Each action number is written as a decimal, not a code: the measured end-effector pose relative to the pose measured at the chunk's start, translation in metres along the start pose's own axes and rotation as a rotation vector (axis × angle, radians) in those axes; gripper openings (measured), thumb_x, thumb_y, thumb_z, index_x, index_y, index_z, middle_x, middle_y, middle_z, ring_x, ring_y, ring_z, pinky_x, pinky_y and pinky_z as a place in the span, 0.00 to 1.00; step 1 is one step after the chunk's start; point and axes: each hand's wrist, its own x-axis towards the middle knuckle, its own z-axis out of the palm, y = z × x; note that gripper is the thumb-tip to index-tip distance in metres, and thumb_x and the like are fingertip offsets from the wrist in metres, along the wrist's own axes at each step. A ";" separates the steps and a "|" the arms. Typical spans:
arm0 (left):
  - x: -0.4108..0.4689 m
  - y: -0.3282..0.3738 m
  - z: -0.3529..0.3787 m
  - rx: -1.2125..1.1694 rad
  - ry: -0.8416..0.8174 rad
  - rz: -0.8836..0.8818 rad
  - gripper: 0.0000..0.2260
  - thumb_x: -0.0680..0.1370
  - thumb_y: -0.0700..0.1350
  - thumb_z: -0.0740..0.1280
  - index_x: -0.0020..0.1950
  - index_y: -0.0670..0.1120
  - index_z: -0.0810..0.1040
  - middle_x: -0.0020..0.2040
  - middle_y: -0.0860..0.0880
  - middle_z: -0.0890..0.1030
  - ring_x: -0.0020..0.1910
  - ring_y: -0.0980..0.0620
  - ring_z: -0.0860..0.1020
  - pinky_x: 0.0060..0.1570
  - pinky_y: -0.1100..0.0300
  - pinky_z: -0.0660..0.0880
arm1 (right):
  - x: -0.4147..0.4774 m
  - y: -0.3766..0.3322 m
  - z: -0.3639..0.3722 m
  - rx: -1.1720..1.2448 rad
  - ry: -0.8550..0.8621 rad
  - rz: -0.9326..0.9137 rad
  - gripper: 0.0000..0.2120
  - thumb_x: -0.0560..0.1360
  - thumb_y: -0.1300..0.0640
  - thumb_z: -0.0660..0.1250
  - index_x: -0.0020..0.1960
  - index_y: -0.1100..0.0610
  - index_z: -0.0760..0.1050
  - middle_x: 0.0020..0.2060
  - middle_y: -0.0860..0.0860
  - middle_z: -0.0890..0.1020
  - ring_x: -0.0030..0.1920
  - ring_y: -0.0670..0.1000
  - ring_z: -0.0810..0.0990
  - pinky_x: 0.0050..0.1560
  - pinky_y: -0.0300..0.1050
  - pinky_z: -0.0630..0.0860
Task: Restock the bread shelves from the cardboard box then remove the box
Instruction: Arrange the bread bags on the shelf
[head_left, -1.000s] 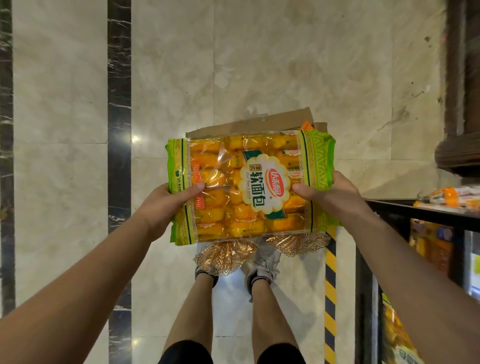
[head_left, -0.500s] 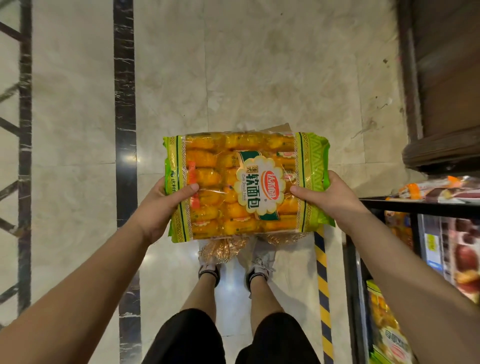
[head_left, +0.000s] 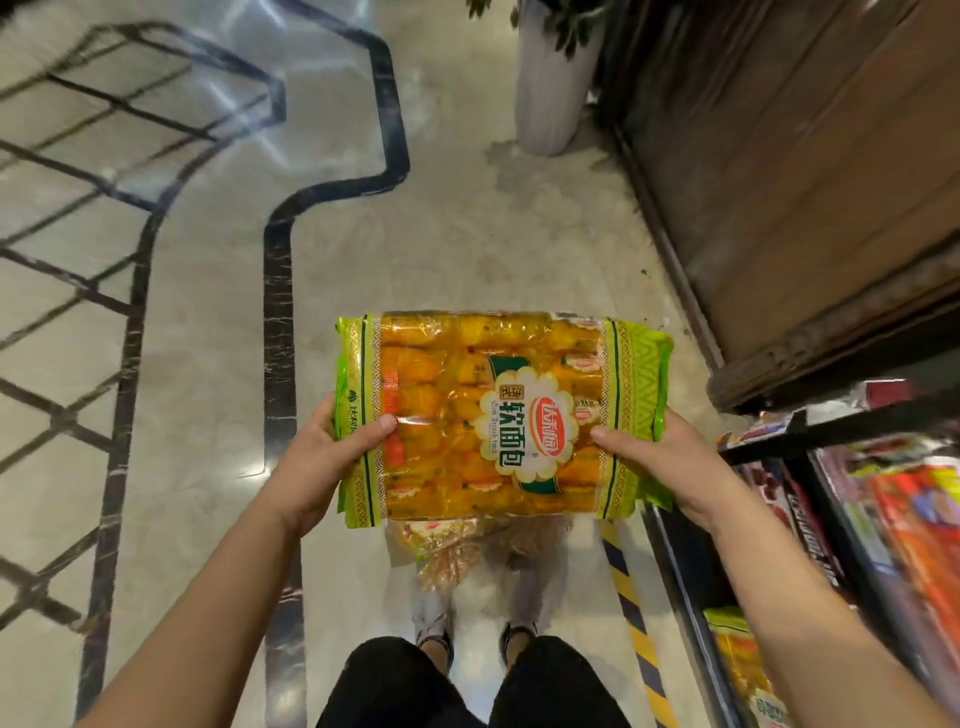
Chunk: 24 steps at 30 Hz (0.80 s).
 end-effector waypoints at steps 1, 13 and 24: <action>-0.005 0.011 0.005 0.015 -0.008 0.020 0.37 0.66 0.57 0.81 0.72 0.53 0.73 0.64 0.47 0.83 0.62 0.44 0.83 0.64 0.38 0.77 | -0.011 -0.006 -0.005 0.003 0.019 -0.025 0.27 0.67 0.48 0.79 0.64 0.48 0.78 0.53 0.45 0.88 0.55 0.48 0.86 0.55 0.48 0.81; -0.001 0.082 0.076 0.120 -0.145 0.181 0.27 0.75 0.45 0.76 0.73 0.52 0.72 0.63 0.46 0.83 0.61 0.43 0.83 0.61 0.41 0.79 | -0.075 -0.030 -0.058 -0.012 0.291 -0.199 0.19 0.68 0.45 0.80 0.56 0.38 0.78 0.52 0.39 0.86 0.53 0.43 0.84 0.53 0.46 0.80; 0.029 0.099 0.136 0.154 -0.440 0.223 0.34 0.69 0.51 0.79 0.73 0.52 0.72 0.64 0.46 0.83 0.61 0.44 0.83 0.63 0.38 0.78 | -0.148 -0.005 -0.067 0.074 0.623 -0.213 0.29 0.65 0.43 0.81 0.64 0.46 0.78 0.54 0.42 0.87 0.52 0.42 0.86 0.51 0.43 0.81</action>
